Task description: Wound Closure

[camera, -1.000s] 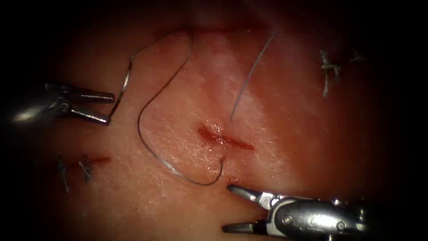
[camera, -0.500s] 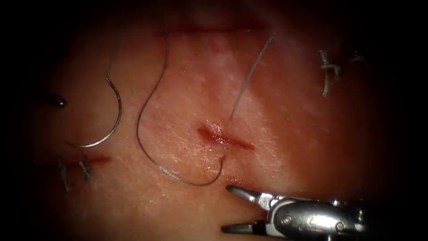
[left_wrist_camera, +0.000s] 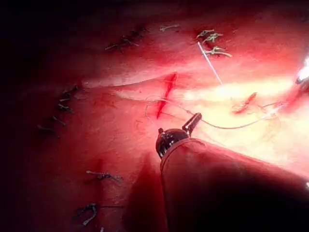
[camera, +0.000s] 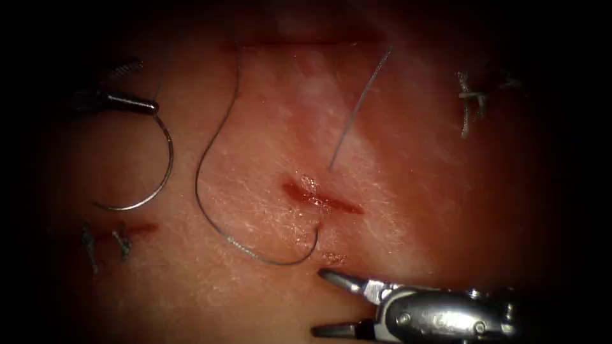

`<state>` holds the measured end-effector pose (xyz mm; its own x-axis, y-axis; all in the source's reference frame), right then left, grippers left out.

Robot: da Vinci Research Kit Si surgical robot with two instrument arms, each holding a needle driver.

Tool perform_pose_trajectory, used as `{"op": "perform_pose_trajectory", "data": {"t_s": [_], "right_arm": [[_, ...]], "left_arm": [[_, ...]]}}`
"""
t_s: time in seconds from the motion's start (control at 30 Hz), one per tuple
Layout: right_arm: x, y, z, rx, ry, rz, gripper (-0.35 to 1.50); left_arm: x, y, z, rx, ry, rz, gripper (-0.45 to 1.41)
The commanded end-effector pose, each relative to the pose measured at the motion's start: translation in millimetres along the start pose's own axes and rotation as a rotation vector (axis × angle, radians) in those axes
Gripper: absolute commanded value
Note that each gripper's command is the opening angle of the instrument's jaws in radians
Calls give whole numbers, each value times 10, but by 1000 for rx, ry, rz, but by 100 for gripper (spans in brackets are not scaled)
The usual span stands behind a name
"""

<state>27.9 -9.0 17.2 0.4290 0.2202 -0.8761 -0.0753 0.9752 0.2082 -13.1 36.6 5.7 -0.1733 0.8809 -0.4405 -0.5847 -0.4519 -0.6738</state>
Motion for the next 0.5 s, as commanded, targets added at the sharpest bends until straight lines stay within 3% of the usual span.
{"op": "perform_pose_trajectory", "data": {"t_s": [0.03,0.37,0.5], "right_arm": [[-2,-3,9,2,1,0,124],[-2,-9,12,2,1,-3,124],[-2,-12,17,3,1,-6,124]], "left_arm": [[-3,-5,11,0,-9,5,103],[-17,-32,31,30,-12,2,111],[-15,-36,33,38,-13,-2,106]]}}
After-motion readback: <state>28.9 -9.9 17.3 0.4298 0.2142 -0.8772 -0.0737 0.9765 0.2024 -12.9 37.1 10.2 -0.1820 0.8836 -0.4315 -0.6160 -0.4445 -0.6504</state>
